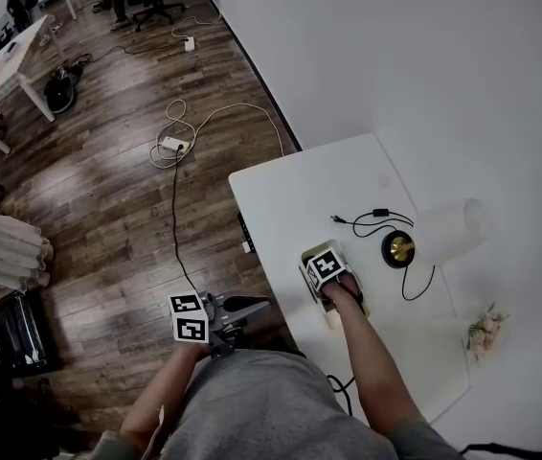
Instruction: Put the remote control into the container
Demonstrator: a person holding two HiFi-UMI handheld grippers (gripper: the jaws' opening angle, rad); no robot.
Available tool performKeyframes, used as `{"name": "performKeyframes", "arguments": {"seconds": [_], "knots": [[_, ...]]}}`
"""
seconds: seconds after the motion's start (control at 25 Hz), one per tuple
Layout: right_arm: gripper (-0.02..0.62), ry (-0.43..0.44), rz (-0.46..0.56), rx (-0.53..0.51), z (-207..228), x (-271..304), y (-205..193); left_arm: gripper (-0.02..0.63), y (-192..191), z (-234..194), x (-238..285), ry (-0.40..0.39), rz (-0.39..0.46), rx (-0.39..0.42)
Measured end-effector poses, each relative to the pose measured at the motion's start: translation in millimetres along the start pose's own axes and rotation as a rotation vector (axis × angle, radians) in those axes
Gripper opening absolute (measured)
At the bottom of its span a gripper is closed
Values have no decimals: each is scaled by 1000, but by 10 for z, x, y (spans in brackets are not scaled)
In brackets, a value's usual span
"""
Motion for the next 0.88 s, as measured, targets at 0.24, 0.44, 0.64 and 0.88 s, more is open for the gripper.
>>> {"name": "performKeyframes", "arguments": {"seconds": [0.24, 0.44, 0.64, 0.88], "knots": [[199, 4, 16, -3, -6, 0, 22, 0, -1, 5, 14, -23, -13, -1], [199, 20, 62, 20, -25, -82, 47, 0, 1, 33, 24, -30, -17, 3], [199, 5, 98, 19, -23, -250, 93, 0, 38, 40, 25, -31, -22, 12], [193, 6, 169, 18, -40, -499, 30, 0, 33, 93, 62, -37, -32, 15]]}}
Point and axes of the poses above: the fingertips, and each gripper's own axes: x forward along the fingers, z to its right, y out of its top, the point moved 1 cm from there along -x, backward along the fingers, and after that the axes turned 8 degrees about -z, right-handed, at the moved point
